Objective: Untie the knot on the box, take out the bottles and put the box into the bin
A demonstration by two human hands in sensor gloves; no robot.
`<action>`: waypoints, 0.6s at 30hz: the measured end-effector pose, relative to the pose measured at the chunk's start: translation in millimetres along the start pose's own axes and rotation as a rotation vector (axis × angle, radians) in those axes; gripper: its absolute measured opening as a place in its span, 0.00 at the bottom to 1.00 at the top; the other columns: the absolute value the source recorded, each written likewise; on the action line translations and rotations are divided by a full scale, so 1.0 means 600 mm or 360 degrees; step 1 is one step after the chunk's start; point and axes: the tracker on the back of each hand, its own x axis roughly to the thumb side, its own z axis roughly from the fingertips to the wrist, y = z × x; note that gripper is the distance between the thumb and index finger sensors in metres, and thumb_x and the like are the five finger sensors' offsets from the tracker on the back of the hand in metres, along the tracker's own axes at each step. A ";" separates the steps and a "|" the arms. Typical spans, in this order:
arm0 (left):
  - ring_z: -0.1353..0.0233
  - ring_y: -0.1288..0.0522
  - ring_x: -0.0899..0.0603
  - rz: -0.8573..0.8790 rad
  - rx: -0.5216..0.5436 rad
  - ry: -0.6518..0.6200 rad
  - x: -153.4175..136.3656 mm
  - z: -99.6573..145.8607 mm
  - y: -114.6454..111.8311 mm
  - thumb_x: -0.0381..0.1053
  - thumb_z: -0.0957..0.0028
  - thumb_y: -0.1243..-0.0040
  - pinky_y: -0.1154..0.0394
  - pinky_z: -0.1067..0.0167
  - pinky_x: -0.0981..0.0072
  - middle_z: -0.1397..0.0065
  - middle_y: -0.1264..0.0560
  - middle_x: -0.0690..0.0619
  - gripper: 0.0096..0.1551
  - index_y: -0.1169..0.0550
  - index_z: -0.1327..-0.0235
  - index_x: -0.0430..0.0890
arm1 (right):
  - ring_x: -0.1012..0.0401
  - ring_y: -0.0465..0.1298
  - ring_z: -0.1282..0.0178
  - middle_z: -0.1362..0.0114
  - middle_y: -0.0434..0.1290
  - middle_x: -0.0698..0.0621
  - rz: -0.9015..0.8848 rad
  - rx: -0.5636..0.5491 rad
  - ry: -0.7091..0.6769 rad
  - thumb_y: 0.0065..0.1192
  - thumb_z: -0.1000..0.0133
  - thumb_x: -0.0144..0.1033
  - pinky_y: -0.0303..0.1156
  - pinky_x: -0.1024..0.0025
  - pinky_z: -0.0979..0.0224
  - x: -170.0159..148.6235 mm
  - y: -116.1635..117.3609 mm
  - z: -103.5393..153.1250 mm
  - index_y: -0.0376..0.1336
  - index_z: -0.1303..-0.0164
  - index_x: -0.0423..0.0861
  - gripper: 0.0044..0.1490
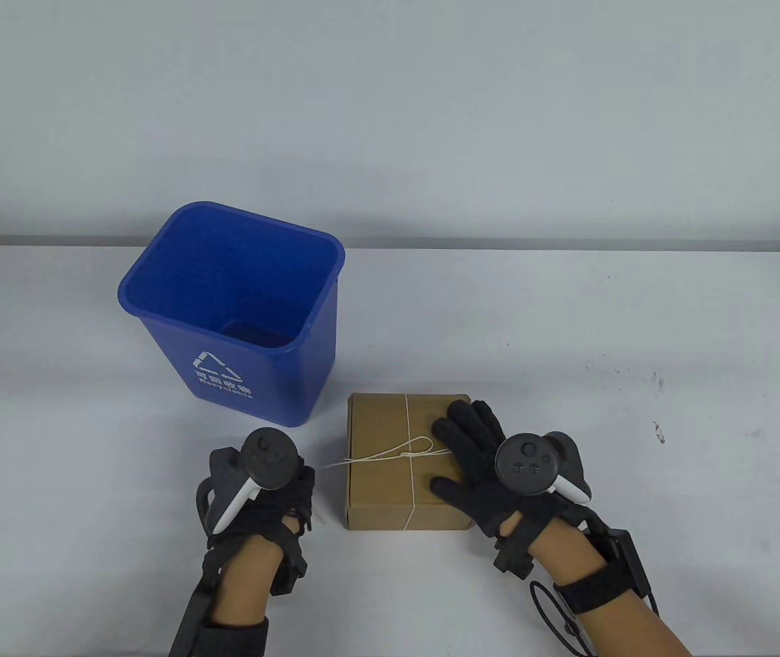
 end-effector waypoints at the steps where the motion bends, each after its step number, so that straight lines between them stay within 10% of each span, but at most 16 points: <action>1: 0.30 0.27 0.25 -0.0005 0.0016 0.0021 -0.006 -0.001 0.005 0.50 0.46 0.42 0.37 0.31 0.25 0.30 0.26 0.41 0.25 0.17 0.51 0.32 | 0.34 0.29 0.20 0.16 0.27 0.46 0.0001 0.0000 0.0000 0.48 0.44 0.64 0.44 0.27 0.28 0.000 0.000 0.000 0.37 0.18 0.48 0.53; 18: 0.28 0.29 0.24 0.0086 0.0157 0.0461 -0.098 -0.004 0.041 0.48 0.47 0.38 0.39 0.31 0.25 0.28 0.27 0.39 0.25 0.17 0.48 0.31 | 0.34 0.29 0.20 0.16 0.27 0.46 -0.0004 -0.0004 -0.0001 0.48 0.44 0.64 0.44 0.27 0.28 0.000 0.001 0.000 0.37 0.18 0.48 0.53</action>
